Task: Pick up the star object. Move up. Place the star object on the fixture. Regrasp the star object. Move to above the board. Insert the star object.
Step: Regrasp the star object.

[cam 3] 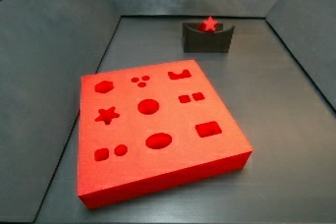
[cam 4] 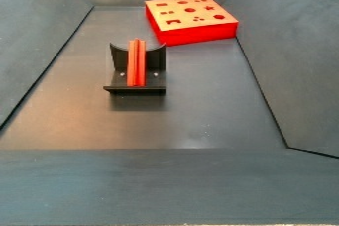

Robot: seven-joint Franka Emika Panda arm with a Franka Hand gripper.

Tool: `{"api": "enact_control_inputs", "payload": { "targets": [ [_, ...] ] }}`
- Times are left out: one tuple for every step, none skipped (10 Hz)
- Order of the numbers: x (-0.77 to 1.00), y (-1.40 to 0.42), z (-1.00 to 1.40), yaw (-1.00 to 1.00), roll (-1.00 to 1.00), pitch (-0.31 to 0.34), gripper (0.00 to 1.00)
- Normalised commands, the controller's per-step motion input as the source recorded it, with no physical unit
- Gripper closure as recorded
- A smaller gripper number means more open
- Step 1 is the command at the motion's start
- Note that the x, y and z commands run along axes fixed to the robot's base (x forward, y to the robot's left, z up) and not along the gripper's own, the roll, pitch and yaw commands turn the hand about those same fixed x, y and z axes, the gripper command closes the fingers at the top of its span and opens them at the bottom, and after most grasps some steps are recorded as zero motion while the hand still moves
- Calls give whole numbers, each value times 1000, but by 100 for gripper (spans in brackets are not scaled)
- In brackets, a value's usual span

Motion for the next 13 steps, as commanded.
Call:
{"api": "enact_control_inputs", "payload": {
  "targets": [
    [-32,-365,62,-1,1000,33,0],
    [-36,-97,51,0,1000,30,0],
    [-39,-25,35,0,1000,27,0],
    [-36,-37,13,0,1000,23,0],
    [-35,-41,8,2,1000,17,0],
    [-39,-27,14,3,1000,10,0],
    [-34,-24,8,4,1000,4,0],
    [-27,-21,6,5,1000,-4,0],
    [-23,-21,7,6,1000,-7,0],
    [-23,-20,6,8,1000,-10,0],
    [-25,-18,5,9,1000,-9,0],
    [-19,-22,11,10,1000,-5,0],
    [-5,-20,9,12,1000,1,0]
  ]
}}
